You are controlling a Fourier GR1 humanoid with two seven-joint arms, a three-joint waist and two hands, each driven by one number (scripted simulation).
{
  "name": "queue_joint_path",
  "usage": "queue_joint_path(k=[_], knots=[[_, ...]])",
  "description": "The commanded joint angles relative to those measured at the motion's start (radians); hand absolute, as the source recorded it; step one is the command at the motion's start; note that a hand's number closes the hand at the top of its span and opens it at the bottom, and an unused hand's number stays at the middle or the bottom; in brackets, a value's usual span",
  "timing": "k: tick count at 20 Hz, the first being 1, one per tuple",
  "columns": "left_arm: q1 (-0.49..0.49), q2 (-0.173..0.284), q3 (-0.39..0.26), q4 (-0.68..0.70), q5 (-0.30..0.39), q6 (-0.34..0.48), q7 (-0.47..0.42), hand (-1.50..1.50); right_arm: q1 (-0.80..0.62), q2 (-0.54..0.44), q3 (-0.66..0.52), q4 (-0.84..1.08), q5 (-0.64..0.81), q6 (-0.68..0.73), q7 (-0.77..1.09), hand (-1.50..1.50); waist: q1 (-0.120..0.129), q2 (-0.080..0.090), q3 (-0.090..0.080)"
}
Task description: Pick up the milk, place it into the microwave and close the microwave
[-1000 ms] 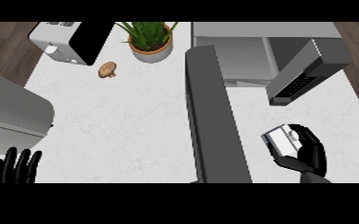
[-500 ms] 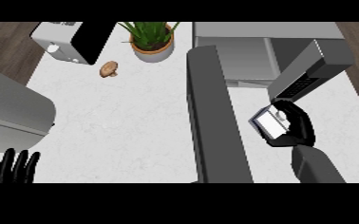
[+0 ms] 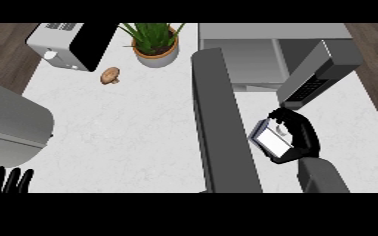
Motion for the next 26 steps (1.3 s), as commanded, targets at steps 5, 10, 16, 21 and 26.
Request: queue_joint_path(k=[5,10,16,21,26], knots=[[0.075,0.026,0.055,-0.024,0.069,-0.066,-0.020,-1.50,0.220,0.101,0.107,-0.548,-0.079,-0.041,0.337,1.50,-0.007,-0.006,-0.002],[-0.019,-0.001,0.064,0.075,0.043,-0.065,-0.044,-1.50,0.347,0.152,0.158,-0.749,-0.070,-0.158,0.419,1.50,0.004,0.005,0.001],[-0.054,-0.009,0.088,0.013,0.055,-0.041,0.053,-1.50,0.237,0.153,0.231,-0.807,-0.084,-0.313,0.521,1.50,0.010,0.007,0.001],[-0.012,0.077,0.246,0.048,0.187,-0.138,0.023,-1.50,0.137,0.153,0.306,-0.701,-0.025,-0.474,0.458,1.50,0.021,0.007,0.001],[-0.013,0.046,0.226,0.059,0.153,-0.154,-0.009,-1.50,-0.025,0.152,0.265,-0.542,0.040,-0.606,0.497,1.50,0.027,0.009,0.002]])
